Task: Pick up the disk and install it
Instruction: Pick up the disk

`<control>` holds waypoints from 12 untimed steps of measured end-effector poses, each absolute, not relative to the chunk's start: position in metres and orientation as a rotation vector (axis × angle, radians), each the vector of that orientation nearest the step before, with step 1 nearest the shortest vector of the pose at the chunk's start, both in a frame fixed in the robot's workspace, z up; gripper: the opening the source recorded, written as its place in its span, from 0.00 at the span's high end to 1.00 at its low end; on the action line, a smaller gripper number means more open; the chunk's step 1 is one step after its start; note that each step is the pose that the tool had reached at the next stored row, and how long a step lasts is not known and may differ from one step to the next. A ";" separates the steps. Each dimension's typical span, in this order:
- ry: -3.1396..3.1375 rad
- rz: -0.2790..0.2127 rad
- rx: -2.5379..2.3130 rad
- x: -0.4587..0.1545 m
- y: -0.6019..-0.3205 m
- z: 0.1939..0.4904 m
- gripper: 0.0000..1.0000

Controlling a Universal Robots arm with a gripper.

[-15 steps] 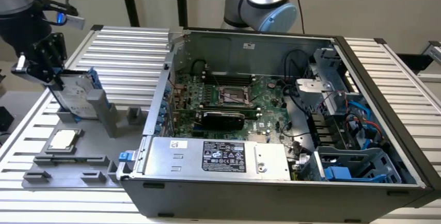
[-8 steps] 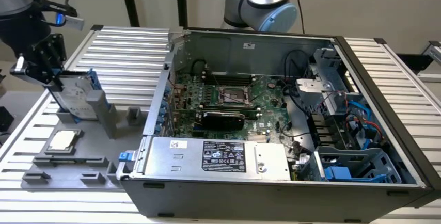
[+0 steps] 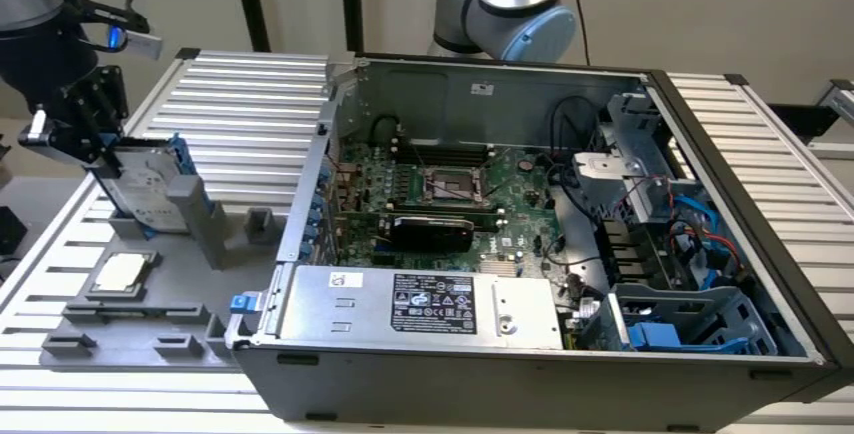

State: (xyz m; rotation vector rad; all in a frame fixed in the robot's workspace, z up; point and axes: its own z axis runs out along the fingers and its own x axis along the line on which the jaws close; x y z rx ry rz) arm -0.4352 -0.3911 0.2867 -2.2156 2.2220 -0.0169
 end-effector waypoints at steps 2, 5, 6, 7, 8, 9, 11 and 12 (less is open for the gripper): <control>2.222 -0.017 -2.216 -0.435 -0.391 0.287 1.00; 2.222 -0.017 -2.216 -0.435 -0.391 0.287 1.00; 2.222 -0.017 -2.216 -0.435 -0.391 0.287 1.00; 2.222 -0.017 -2.216 -0.434 -0.391 0.287 1.00; 2.222 -0.017 -2.216 -0.434 -0.391 0.287 1.00; 2.222 -0.017 -2.216 -0.434 -0.390 0.287 1.00; 2.222 -0.017 -2.215 -0.433 -0.390 0.288 1.00; 2.222 -0.017 -2.216 -0.432 -0.389 0.288 1.00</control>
